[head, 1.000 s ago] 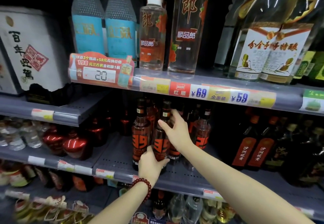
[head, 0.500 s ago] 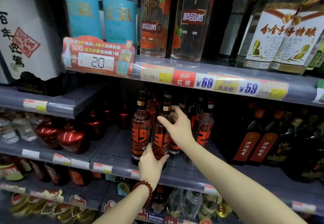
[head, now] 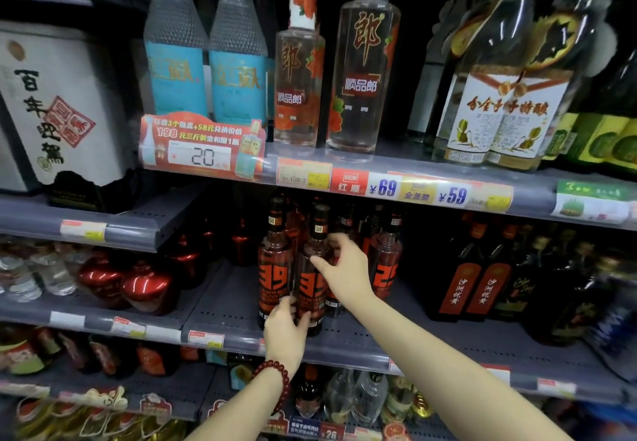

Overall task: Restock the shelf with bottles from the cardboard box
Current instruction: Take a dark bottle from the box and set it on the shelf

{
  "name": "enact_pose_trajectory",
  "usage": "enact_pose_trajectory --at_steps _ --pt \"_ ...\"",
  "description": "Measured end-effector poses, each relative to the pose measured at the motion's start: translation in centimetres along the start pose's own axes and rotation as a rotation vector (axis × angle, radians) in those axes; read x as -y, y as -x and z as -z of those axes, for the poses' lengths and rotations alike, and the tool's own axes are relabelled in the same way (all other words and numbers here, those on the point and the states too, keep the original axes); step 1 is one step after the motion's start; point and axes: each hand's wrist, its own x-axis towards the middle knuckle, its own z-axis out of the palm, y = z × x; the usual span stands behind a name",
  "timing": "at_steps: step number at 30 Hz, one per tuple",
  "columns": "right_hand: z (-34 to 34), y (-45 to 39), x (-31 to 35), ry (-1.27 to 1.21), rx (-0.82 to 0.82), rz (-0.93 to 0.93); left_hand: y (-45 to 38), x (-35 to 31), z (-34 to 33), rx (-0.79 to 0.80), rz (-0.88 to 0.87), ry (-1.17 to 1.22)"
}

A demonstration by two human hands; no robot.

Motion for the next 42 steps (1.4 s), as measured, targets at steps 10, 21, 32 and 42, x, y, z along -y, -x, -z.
enact_pose_trajectory --at_steps 10,21,32,42 --pt "-0.2 5.1 3.8 0.285 0.175 -0.058 0.6 -0.5 10.2 0.036 -0.064 -0.112" --pt "-13.6 6.9 15.7 0.305 0.489 0.128 -0.1 6.7 29.9 -0.121 -0.098 -0.380" --pt "-34.5 8.7 31.0 0.218 0.871 0.506 0.8 15.8 50.9 -0.511 0.279 -0.465" --pt "-50.7 13.0 45.2 0.028 1.183 0.865 6.1 22.1 64.5 -0.853 0.713 -0.454"
